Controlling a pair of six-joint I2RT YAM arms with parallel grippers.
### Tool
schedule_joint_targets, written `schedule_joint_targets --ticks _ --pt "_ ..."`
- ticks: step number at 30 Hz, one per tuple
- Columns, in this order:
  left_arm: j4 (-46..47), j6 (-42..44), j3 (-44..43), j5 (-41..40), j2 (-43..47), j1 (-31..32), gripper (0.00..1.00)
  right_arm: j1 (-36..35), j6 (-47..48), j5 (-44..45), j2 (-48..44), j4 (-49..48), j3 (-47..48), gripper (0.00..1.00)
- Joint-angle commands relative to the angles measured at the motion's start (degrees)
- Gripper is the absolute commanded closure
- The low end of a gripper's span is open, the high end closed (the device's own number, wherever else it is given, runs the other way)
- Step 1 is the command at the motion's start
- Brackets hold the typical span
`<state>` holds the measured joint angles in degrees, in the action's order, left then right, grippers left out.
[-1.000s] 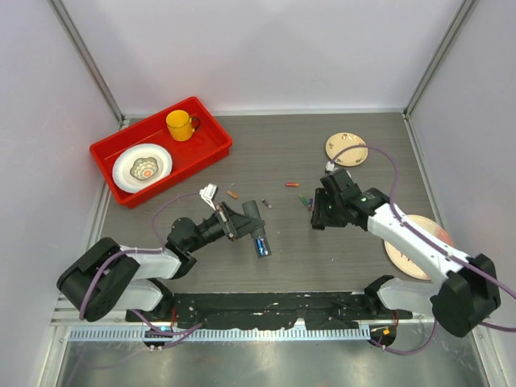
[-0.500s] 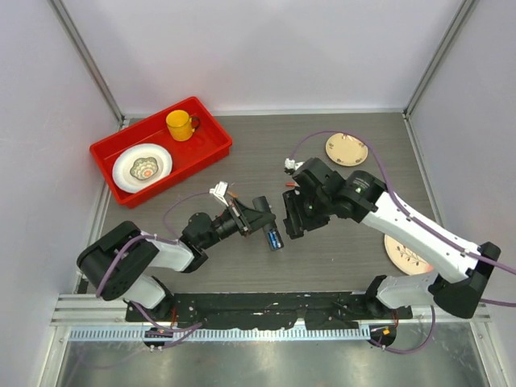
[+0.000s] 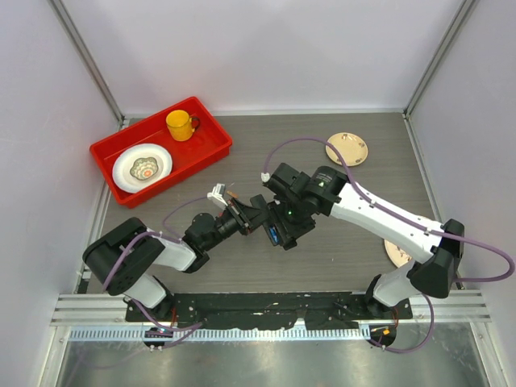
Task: Load the batteries into the remote control
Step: Load the battery cover into the remote control.
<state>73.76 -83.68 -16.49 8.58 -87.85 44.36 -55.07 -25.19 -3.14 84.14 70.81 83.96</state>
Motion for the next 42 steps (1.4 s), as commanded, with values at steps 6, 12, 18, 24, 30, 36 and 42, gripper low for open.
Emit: schedule_joint_targets --ticks 6,12,18,24,30,36,42 --pt "-1.9 -1.2 -1.4 -0.1 2.9 0.2 1.00 -0.7 2.9 0.8 4.2 1.4 6.6 0.99" --pt "-1.9 -1.0 -0.8 0.2 3.6 0.3 1.00 -0.7 4.2 0.9 6.6 2.0 6.9 0.99" --pt "-1.3 -1.1 -1.3 1.5 2.7 0.4 1.00 -0.7 4.0 1.2 7.3 1.4 7.3 0.99" --pt "-0.5 -1.1 -1.0 1.4 2.4 0.3 1.00 -0.7 3.7 1.2 7.7 0.7 7.3 0.99" --pt "-0.2 -1.0 -1.1 1.4 2.3 0.5 1.00 -0.7 3.2 0.7 8.4 0.3 8.0 0.99" --pt "0.1 -0.9 -1.1 1.2 2.1 0.4 1.00 -0.8 3.0 0.2 9.1 -0.4 8.2 0.99" --pt "0.8 -0.8 -1.1 1.0 1.7 0.5 1.00 -0.8 2.9 0.1 9.6 -0.8 7.9 0.99"
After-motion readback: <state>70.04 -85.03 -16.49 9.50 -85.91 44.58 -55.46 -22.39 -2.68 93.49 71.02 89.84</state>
